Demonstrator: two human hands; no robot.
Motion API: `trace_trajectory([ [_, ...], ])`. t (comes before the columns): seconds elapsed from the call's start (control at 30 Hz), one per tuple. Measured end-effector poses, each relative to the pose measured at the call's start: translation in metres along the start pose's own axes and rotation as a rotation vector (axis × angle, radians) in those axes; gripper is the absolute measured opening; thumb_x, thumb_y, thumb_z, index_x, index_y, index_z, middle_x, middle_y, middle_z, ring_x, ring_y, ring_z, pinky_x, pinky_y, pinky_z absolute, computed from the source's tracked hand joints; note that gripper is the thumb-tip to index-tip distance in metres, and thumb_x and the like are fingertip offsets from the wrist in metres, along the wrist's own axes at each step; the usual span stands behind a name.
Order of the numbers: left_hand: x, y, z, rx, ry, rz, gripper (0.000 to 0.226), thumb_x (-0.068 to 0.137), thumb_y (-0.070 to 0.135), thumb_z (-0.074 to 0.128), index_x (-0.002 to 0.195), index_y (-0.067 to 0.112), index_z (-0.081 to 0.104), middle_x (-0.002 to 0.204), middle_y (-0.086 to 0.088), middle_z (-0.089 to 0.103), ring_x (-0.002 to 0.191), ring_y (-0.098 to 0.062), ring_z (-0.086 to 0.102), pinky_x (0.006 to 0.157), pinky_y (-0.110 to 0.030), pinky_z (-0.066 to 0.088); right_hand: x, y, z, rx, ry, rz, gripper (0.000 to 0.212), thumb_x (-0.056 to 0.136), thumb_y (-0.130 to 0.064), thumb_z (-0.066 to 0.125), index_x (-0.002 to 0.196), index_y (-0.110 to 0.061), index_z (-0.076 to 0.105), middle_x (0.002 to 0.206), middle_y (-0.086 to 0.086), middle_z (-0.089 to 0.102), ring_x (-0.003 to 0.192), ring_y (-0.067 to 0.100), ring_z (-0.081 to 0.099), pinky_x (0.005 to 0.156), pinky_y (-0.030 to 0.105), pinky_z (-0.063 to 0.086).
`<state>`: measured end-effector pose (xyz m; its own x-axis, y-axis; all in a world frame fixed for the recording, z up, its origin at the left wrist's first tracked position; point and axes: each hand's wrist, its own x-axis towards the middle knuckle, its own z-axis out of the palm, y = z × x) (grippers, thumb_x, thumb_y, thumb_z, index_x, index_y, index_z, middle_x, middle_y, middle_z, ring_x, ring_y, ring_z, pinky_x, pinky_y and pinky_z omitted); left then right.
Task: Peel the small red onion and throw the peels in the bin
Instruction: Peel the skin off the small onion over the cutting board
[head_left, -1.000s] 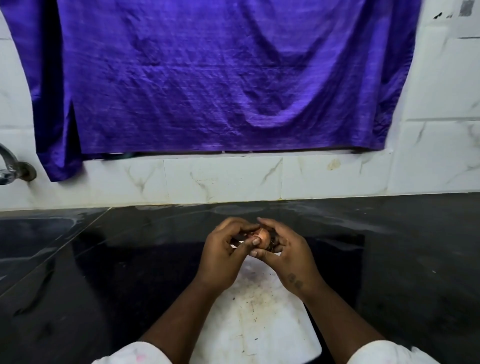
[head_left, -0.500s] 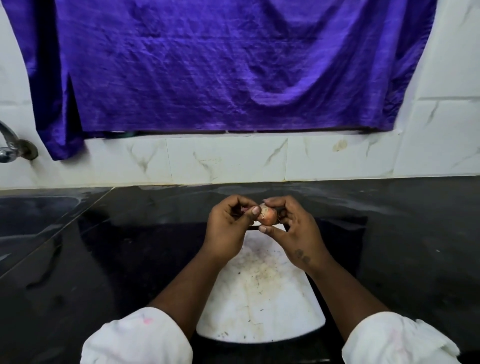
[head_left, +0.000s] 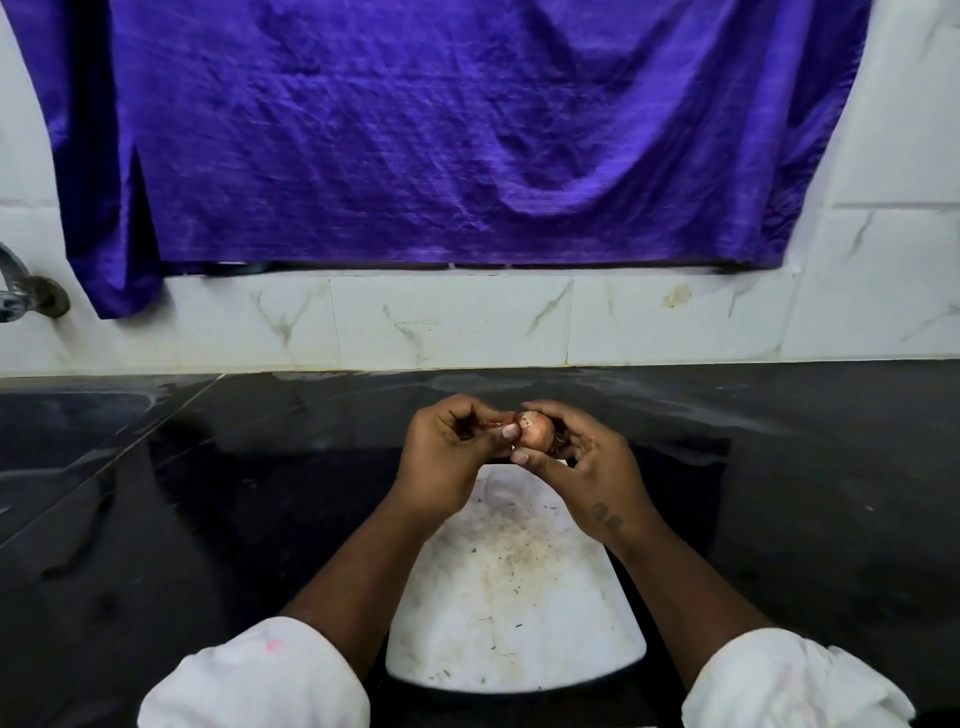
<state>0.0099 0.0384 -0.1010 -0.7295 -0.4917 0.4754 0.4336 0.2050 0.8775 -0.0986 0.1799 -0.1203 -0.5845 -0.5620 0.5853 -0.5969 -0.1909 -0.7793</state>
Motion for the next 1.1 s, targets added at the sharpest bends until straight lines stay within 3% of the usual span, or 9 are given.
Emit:
trace_trajectory([
  [0.13,0.001,-0.002,-0.002,0.064,0.052,0.024,0.021,0.085,-0.011,0.076,0.079,0.009,0.074,0.084,-0.017,0.072,0.076,-0.026,0.076,0.066,-0.033,0.064,0.000,-0.003,0.002,-0.062,-0.022,-0.016,0.038,0.078,-0.027,0.087,0.113,-0.028,0.071,0.103,-0.008,0.074,0.096,0.013,0.072,0.082,0.030,0.061],
  [0.33,0.002,-0.006,-0.005,0.429,0.117,0.194,0.017,0.084,-0.005,0.080,0.082,0.011,0.077,0.085,-0.004,0.069,0.077,-0.017,0.071,0.067,-0.028,0.063,0.001,-0.004,0.001,-0.391,-0.006,-0.162,0.047,0.082,-0.043,0.080,0.124,-0.025,0.065,0.101,-0.018,0.060,0.089,-0.009,0.058,0.072,0.004,0.043],
  [0.43,0.002,-0.007,-0.008,0.589,0.143,0.295,0.013,0.086,-0.004,0.078,0.086,0.010,0.077,0.085,0.001,0.069,0.079,-0.014,0.070,0.070,-0.036,0.064,0.002,0.000,0.002,-0.465,0.003,-0.158,0.053,0.082,-0.050,0.077,0.127,-0.027,0.063,0.105,-0.017,0.060,0.087,-0.007,0.056,0.073,0.005,0.042],
  [0.53,0.000,-0.004,-0.007,0.633,0.188,0.360,0.014,0.087,-0.001,0.079,0.090,0.012,0.077,0.086,0.006,0.069,0.079,-0.010,0.069,0.068,-0.033,0.062,0.004,0.003,-0.004,-0.382,0.067,-0.111,0.051,0.080,-0.045,0.082,0.125,-0.026,0.065,0.109,-0.013,0.062,0.092,-0.001,0.061,0.076,0.010,0.050],
  [0.6,0.001,-0.003,-0.009,0.625,0.170,0.309,0.011,0.087,0.004,0.081,0.089,0.013,0.077,0.086,0.006,0.069,0.077,-0.011,0.069,0.068,-0.036,0.063,0.006,0.002,-0.007,-0.222,0.126,-0.061,0.048,0.079,-0.032,0.086,0.123,-0.027,0.067,0.113,-0.010,0.064,0.098,0.003,0.066,0.079,0.016,0.057],
  [0.77,0.000,-0.010,-0.008,0.877,-0.154,-0.010,0.008,0.085,0.025,0.084,0.086,0.019,0.080,0.078,0.005,0.076,0.070,-0.011,0.071,0.071,-0.046,0.063,0.005,0.001,-0.002,-0.087,0.088,-0.045,0.052,0.075,-0.021,0.089,0.123,-0.026,0.069,0.116,-0.008,0.063,0.099,0.008,0.069,0.077,0.017,0.058],
  [0.9,-0.001,-0.002,-0.012,0.881,-0.225,-0.043,0.018,0.079,0.043,0.086,0.078,0.026,0.083,0.074,0.015,0.079,0.070,0.001,0.071,0.071,-0.033,0.060,0.005,0.003,-0.001,-0.083,0.082,-0.041,0.052,0.075,-0.021,0.089,0.123,-0.025,0.069,0.115,-0.006,0.063,0.098,0.007,0.069,0.075,0.016,0.057],
  [1.0,-0.003,0.001,-0.011,0.885,-0.263,-0.084,0.026,0.080,0.055,0.081,0.074,0.029,0.082,0.071,0.019,0.077,0.066,0.004,0.069,0.064,-0.026,0.054,0.005,0.004,0.000,-0.076,0.078,-0.034,0.052,0.075,-0.021,0.090,0.123,-0.026,0.070,0.114,-0.008,0.063,0.099,0.009,0.070,0.079,0.023,0.060],
  [1.1,-0.002,0.000,-0.010,0.935,-0.212,-0.022,0.031,0.089,0.056,0.072,0.077,0.030,0.083,0.071,0.016,0.074,0.063,-0.002,0.067,0.059,-0.030,0.053,0.005,0.005,-0.001,-0.051,0.084,-0.027,0.051,0.075,-0.021,0.090,0.122,-0.025,0.070,0.113,-0.006,0.064,0.098,0.012,0.071,0.079,0.028,0.062],
])
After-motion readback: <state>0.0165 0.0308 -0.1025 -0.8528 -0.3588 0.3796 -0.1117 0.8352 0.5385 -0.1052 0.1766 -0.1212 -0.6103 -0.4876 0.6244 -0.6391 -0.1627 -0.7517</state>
